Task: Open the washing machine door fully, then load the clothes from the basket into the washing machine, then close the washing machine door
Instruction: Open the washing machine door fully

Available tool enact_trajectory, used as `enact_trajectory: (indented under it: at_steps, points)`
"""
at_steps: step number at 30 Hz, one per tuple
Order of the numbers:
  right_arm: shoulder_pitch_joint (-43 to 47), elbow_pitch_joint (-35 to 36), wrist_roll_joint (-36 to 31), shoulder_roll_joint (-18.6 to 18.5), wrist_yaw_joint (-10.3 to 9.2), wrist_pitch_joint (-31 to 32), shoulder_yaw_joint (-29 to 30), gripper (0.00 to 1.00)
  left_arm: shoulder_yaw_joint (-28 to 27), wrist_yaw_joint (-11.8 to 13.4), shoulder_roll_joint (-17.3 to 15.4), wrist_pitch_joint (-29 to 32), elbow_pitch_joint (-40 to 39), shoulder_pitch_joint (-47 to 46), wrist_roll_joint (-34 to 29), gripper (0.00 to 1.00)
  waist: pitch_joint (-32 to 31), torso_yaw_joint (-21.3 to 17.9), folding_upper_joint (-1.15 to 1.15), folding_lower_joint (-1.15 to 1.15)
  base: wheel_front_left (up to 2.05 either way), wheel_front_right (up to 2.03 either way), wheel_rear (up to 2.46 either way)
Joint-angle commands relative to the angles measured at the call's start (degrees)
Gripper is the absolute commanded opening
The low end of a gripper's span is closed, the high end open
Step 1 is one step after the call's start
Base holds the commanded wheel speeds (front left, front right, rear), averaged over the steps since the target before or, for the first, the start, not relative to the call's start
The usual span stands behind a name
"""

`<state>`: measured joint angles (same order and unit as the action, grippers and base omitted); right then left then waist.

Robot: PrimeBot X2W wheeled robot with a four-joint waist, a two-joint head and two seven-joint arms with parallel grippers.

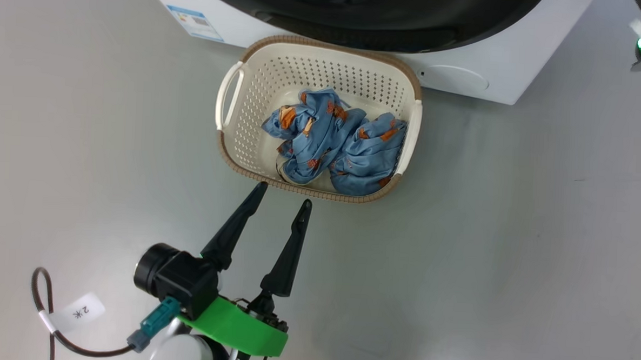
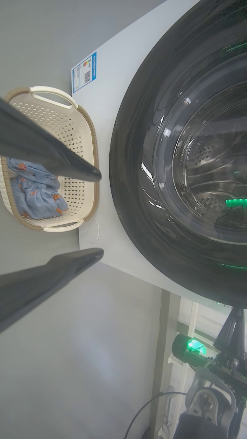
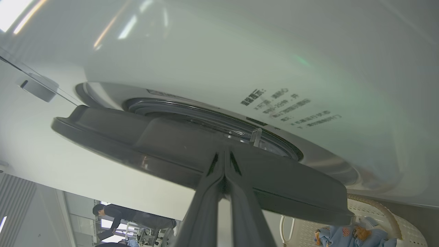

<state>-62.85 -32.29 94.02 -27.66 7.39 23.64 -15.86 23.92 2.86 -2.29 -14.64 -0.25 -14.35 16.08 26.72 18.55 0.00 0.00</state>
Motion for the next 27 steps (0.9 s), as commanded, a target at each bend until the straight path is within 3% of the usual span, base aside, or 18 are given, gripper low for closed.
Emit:
enact_trajectory:
  at_steps: [1,14,27]
  points:
    - [-1.28,0.87,0.54,-0.14,0.10,0.79,0.05,0.00,-1.34,0.50,-0.59,-0.36,-1.74,-1.00,0.52,1.00,0.95,0.81,0.00,0.00,0.00,0.00,0.00]
    - [-6.14,-2.67,0.02,0.79,0.10,5.39,1.34,0.00,0.60,1.36,-0.59,-0.36,-2.13,-1.85,1.71,1.00,2.26,2.31,0.00,0.00,0.00,0.00,0.00]
    - [-2.42,-0.67,-1.40,2.85,0.10,8.14,0.54,0.00,0.53,1.13,-0.59,-0.36,-1.71,-1.11,1.68,1.00,-0.11,1.82,0.00,0.00,0.00,0.00,0.00]
